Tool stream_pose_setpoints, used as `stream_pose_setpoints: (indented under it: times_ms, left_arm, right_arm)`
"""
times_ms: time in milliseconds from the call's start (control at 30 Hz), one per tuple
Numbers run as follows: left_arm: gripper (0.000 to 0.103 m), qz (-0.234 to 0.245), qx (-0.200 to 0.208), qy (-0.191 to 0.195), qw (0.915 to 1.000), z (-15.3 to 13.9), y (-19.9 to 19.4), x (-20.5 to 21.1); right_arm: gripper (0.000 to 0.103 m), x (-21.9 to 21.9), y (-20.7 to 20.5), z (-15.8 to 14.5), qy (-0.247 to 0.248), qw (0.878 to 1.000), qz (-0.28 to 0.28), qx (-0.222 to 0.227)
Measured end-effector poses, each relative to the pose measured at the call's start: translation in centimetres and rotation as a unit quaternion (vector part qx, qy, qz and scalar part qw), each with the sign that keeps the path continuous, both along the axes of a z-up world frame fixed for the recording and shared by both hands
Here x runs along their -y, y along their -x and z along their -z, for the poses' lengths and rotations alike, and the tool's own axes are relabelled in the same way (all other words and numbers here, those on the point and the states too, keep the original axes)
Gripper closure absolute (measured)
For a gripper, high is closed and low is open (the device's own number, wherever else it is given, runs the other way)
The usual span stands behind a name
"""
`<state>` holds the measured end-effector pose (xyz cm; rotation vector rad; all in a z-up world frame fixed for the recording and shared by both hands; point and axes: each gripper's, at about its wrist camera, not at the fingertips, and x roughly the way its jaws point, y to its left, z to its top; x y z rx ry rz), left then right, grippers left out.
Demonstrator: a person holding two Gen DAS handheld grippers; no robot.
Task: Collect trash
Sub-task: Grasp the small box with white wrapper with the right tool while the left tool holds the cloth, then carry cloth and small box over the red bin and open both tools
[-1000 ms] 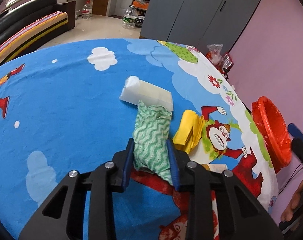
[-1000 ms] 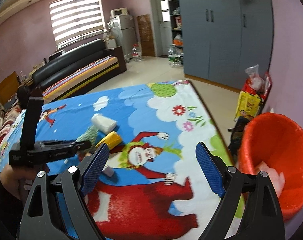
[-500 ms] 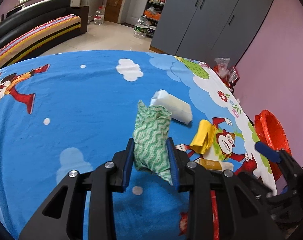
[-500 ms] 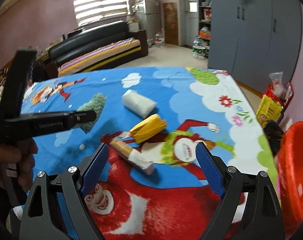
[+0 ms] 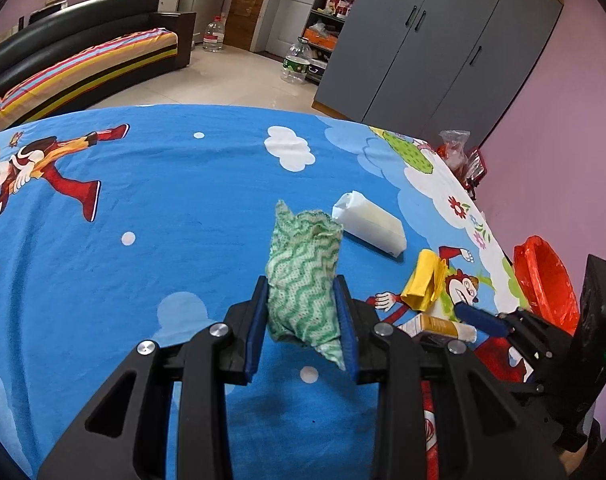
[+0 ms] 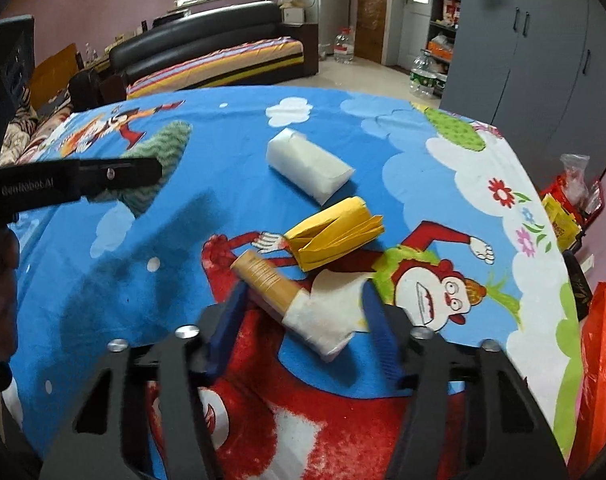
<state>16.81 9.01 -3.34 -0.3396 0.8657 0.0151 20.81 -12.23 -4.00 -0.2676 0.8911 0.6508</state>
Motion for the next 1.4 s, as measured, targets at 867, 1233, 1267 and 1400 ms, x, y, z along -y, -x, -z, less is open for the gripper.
stream_pose_setpoints:
  times_ms: [867, 1233, 1267, 1400]
  left_arm:
    - [0.072, 0.011, 0.034, -0.018, 0.9992, -3.5, -0.3, 2.0]
    - [0.072, 0.049, 0.057, -0.021, 0.9969, -5.7, -1.8, 5.5]
    - [0.072, 0.053, 0.058, -0.021, 0.9967, -5.8, -1.9, 5.8]
    - [0.072, 0.077, 0.063, -0.017, 0.9948, -6.3, -3.1, 8.0]
  right_arm:
    - [0.086, 3.8, 1.2, -6.9, -0.071, 0.996, 0.032, 0.052]
    - [0.086, 8.8, 0.0, -8.7, -0.081, 0.990, 0.092, 0.071]
    - [0.086, 9.4, -0.1, -8.8, -0.081, 0.989, 0.099, 0.073]
    - [0.086, 11.8, -0.6, -9.2, -0.081, 0.986, 0.125, 0.079]
